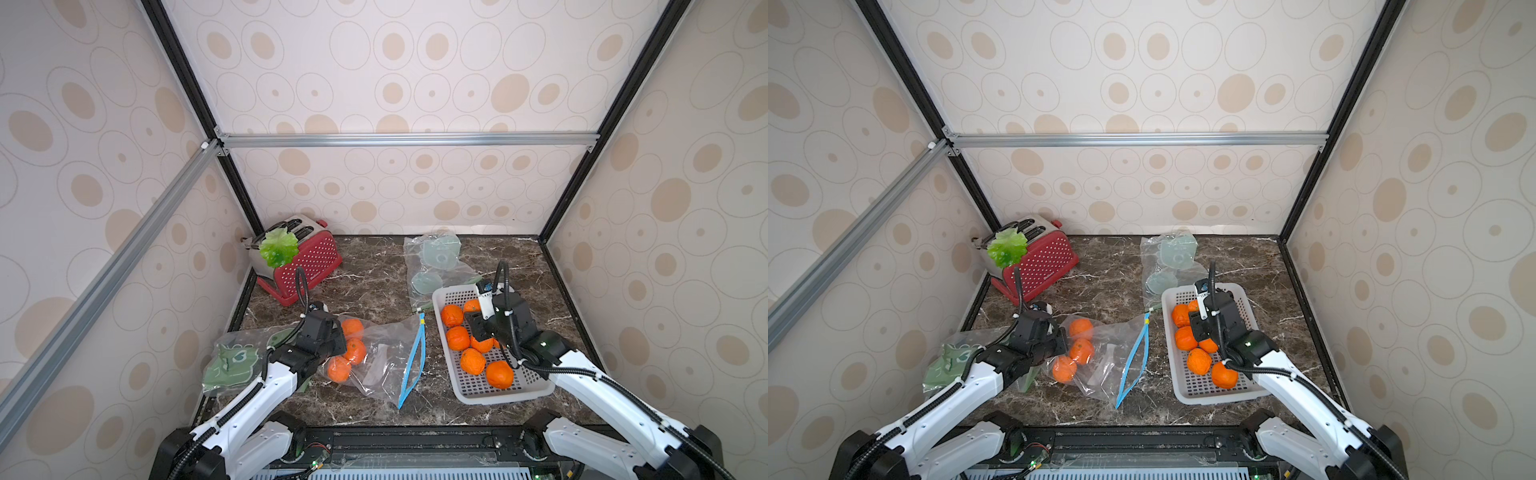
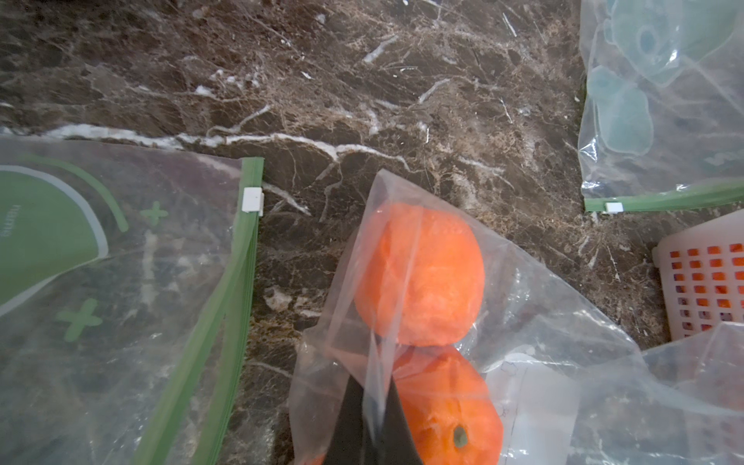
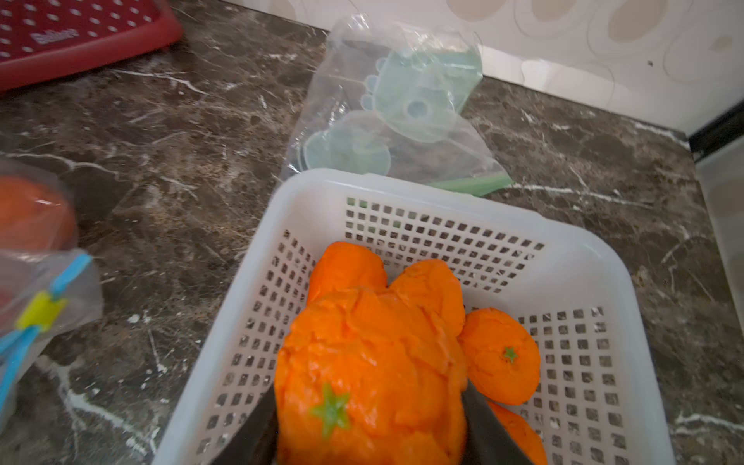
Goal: Open the zip-top bag and take out the orange
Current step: Place the orange in the basket.
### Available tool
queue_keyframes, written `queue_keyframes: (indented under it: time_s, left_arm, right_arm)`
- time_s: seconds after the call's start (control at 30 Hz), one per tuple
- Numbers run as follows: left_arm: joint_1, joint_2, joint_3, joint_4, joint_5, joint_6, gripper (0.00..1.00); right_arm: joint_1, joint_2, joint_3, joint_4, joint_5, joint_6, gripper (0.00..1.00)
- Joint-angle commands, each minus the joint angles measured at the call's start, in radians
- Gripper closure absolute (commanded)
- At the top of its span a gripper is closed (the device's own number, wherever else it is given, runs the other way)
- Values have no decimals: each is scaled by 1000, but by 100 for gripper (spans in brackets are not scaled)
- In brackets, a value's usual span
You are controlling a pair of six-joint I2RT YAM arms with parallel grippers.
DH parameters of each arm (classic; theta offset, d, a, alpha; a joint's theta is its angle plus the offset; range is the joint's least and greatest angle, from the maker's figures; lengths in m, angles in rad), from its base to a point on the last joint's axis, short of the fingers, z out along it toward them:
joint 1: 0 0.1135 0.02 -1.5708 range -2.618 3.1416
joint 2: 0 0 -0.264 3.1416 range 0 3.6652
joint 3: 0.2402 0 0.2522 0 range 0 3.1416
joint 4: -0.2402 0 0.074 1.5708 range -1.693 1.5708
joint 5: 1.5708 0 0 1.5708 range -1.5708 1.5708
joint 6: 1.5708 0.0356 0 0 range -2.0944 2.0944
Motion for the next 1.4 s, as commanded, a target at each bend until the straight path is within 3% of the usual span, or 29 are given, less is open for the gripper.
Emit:
queue_keyframes:
  time_s: [0.0, 0.3, 0.7, 0.9, 1.03, 1.2, 1.27, 1.37]
  left_arm:
    - [8, -9, 49, -8, -7, 16, 100]
    - [8, -7, 49, -9, -6, 18, 100]
    - [8, 2, 45, 3, 7, 19, 100]
    - [7, 1, 45, 1, 10, 21, 100]
    - [7, 4, 48, 4, 13, 21, 100]
    - [8, 17, 42, 12, 10, 21, 100]
    - [9, 18, 34, 16, -3, 19, 100]
    - [9, 36, 33, 28, 8, 21, 100]
  right_arm:
    - [-78, 75, 48, -12, 30, 90, 50]
    - [-240, 245, 57, 118, 24, 160, 47]
    - [-260, 409, 134, 163, 77, 168, 27]
    - [-258, 352, 136, 113, 49, 165, 23]
    - [-246, 186, 106, 81, -59, 166, 30]
    - [-205, -17, 11, 132, -443, 169, 50]
    - [-121, -37, 27, 51, -530, 143, 56]
    - [48, -60, 21, -8, -524, 41, 61]
